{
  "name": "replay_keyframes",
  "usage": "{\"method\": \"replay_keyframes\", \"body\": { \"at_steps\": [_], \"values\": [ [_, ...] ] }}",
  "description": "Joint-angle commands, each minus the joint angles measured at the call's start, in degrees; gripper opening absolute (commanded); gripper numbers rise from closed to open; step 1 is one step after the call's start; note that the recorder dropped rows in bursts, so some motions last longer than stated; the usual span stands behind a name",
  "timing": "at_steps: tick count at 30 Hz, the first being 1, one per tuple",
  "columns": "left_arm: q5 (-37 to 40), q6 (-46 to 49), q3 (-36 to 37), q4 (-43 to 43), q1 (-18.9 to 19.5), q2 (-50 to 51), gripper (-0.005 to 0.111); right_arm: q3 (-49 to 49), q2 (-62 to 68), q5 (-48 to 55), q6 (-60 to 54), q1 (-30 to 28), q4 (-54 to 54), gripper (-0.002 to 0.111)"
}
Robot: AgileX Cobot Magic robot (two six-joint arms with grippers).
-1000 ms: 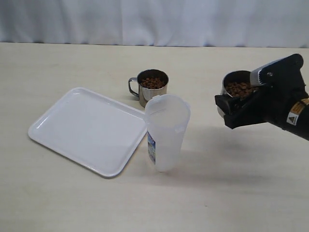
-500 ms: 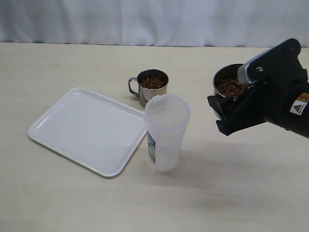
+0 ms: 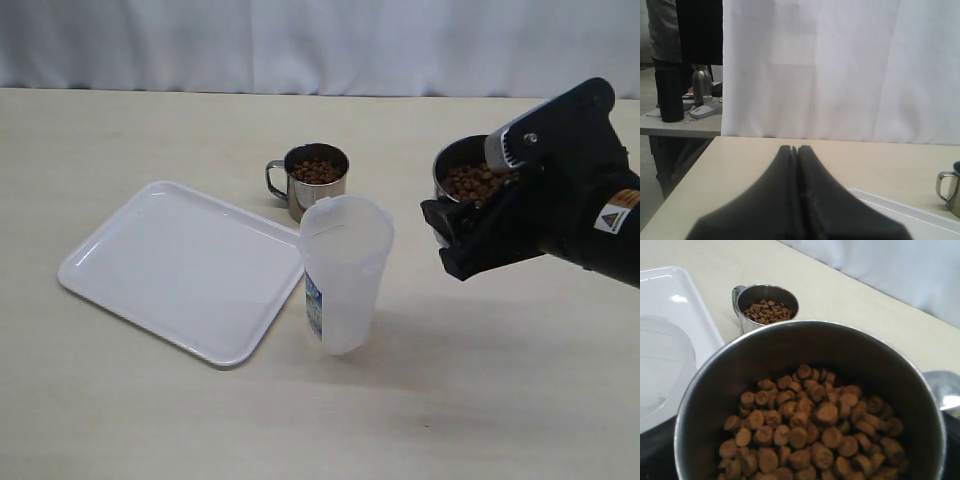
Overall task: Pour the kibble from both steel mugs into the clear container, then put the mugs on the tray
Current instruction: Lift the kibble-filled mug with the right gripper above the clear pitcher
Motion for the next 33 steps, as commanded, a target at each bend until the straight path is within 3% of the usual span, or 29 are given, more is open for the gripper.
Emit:
{"method": "replay_keyframes", "body": {
  "at_steps": [1, 2, 3, 7, 9, 16, 29, 33],
  "values": [
    [-0.56, 0.08, 0.19, -0.2, -0.05, 0.02, 0.0, -0.2, -0.72, -1.05, -0.41, 0.04, 1.36, 0.005],
    [-0.56, 0.08, 0.19, -0.2, -0.05, 0.02, 0.0, -0.2, -0.72, -1.05, -0.41, 0.04, 0.09, 0.005],
    [-0.56, 0.08, 0.19, -0.2, -0.05, 0.02, 0.0, 0.42, -1.0, -1.3, 3.97, -0.36, -8.52, 0.005],
    [-0.56, 0.08, 0.19, -0.2, -0.05, 0.02, 0.0, 0.32, -2.47, -2.4, 53.85, -5.67, -57.29, 0.005],
    [-0.56, 0.08, 0.19, -0.2, -0.05, 0.02, 0.0, 0.11, -2.14, -2.81, 59.65, -5.63, -65.92, 0.005],
    [-0.56, 0.08, 0.19, -0.2, -0.05, 0.02, 0.0, -3.11, 0.26, 6.33, 59.63, 0.13, -67.88, 0.005],
    [-0.56, 0.08, 0.19, -0.2, -0.05, 0.02, 0.0, -7.96, 0.52, 6.33, 53.16, 0.24, -68.14, 0.005],
    [-0.56, 0.08, 0.19, -0.2, -0.05, 0.02, 0.0, -8.58, 0.72, 8.62, 52.91, 1.93, -72.54, 0.005]
  ]
}}
